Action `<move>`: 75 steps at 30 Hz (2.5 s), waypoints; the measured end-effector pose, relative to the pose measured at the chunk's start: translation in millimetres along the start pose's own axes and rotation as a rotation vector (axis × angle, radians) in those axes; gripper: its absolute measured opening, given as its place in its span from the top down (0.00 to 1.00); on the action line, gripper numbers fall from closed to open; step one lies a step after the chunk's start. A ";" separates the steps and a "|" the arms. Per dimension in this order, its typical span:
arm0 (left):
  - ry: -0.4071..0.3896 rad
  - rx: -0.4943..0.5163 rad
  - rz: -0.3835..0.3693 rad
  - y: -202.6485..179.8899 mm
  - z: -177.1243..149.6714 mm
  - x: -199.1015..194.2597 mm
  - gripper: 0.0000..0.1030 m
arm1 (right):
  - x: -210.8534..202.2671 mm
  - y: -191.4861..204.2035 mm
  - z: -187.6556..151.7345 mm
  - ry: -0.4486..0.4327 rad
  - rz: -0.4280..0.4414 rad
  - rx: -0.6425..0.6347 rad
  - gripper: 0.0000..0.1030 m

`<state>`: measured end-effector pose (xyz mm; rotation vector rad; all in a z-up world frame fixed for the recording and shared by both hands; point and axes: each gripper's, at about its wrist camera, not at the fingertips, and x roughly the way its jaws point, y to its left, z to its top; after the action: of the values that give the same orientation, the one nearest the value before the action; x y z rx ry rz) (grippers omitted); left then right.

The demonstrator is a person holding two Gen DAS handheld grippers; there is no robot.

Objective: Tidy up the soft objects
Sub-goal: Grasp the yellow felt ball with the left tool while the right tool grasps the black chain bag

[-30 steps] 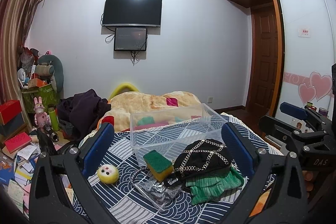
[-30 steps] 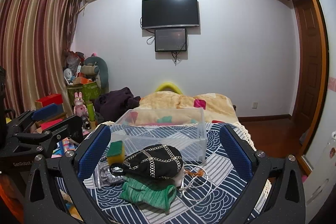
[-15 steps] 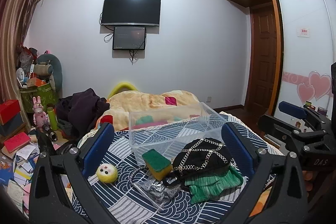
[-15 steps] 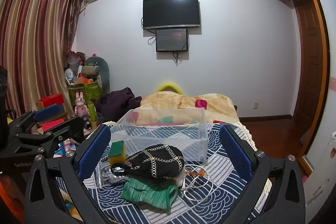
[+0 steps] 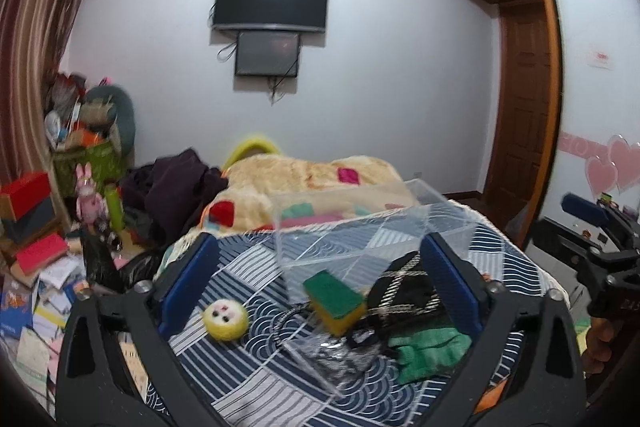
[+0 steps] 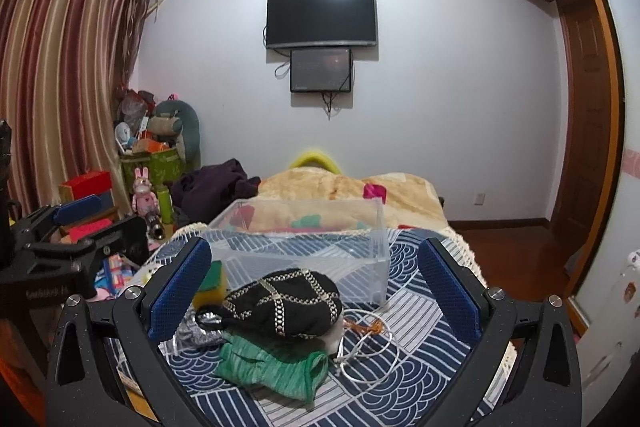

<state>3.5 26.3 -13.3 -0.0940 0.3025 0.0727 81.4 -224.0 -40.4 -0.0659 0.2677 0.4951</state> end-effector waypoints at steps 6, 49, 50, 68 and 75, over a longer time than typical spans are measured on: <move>0.084 -0.064 0.055 34.6 -12.2 25.6 0.26 | 24.4 -4.9 -12.7 0.101 0.032 0.011 0.15; 0.189 -0.084 0.041 44.5 -6.7 68.3 0.57 | 36.6 -28.1 19.5 0.127 0.142 0.045 0.89; 0.179 -0.071 0.033 40.6 -0.4 68.6 0.57 | 39.1 -30.0 24.6 0.115 0.138 0.045 0.89; 0.301 0.029 -0.113 6.1 32.0 157.9 0.57 | 127.2 -31.1 36.9 0.206 0.077 0.001 0.89; 0.419 0.085 -0.094 -2.8 17.6 198.3 0.57 | 166.4 -23.4 18.6 0.372 0.086 -0.045 0.89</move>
<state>197.7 36.8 -56.0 -0.0382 0.7180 -0.0546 237.8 -165.6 -67.4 -0.1918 0.6253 0.5734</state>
